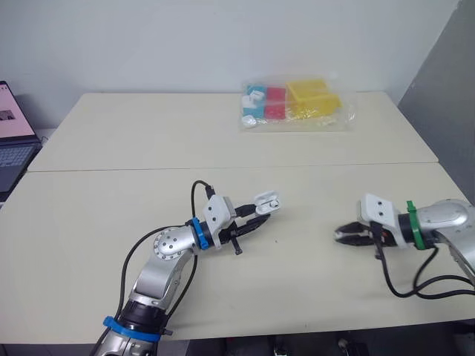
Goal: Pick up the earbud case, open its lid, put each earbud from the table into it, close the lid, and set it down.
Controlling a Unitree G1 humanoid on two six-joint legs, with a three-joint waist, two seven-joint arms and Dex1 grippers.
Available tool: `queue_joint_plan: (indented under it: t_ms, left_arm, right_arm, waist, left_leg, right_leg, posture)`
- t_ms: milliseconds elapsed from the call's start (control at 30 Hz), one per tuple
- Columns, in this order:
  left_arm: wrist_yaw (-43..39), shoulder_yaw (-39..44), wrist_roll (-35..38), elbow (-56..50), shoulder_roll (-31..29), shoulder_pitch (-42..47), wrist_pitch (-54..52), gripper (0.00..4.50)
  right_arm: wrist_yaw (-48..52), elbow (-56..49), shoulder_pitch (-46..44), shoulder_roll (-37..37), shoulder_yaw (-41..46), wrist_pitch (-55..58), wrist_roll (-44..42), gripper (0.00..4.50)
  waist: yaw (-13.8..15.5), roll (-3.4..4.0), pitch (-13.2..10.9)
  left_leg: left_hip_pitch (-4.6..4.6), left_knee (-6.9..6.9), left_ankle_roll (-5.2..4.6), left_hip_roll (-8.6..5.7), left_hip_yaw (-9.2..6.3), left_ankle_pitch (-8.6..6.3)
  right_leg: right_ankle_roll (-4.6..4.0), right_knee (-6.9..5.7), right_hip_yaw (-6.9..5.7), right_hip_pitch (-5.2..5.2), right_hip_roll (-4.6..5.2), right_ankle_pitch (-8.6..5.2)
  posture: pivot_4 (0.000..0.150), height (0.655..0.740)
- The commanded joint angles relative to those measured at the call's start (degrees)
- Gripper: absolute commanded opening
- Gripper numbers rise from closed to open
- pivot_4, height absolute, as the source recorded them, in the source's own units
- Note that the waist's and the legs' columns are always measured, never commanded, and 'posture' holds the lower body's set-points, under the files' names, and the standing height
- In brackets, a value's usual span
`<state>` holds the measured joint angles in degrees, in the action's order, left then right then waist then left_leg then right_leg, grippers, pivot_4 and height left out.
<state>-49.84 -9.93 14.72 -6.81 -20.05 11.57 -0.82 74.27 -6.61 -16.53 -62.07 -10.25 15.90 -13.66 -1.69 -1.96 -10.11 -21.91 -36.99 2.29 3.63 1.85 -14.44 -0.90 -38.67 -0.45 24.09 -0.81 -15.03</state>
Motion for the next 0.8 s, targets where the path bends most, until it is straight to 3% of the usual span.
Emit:
queue_joint_plan:
  t_ms: [33, 267, 800]
  left_arm:
    - [0.8, 0.2, 0.2, -3.9, -0.4, -0.6, 0.0, 0.79]
    - [1.7, 0.2, 0.4, -7.4, -1.7, -3.4, -1.4, 0.79]
    - [2.1, 0.2, 0.9, -10.8, -3.0, -5.5, -3.8, 0.79]
  right_arm:
    - [5.1, 3.1, -2.0, -0.2, -1.3, -6.9, 2.4, 0.42]
    - [9.2, 15.4, -7.3, 1.1, -6.2, -16.9, 10.9, 0.42]
    - [16.1, 21.6, -9.5, -1.1, -7.5, -22.4, 15.1, 0.42]
  waist:
    - [0.0, 0.0, 0.0]
    - [0.1, 0.01, 0.0]
    - [0.3, 0.01, 0.0]
  left_leg:
    - [0.01, 0.0, 0.0, 0.0, 0.0, 0.0]
    - [0.03, 0.0, 0.01, 0.0, 0.02, 0.01]
    - [0.07, -0.05, 0.02, -0.02, 0.02, 0.01]
  right_leg:
    - [0.0, -0.04, 0.0, 0.0, 0.0, 0.0]
    - [-0.01, -0.08, 0.01, 0.01, 0.01, 0.0]
    - [-0.01, -0.1, 0.01, -0.05, 0.07, 0.01]
  posture:
    - [0.15, 0.74]
    - [0.15, 0.74]
    - [0.15, 0.74]
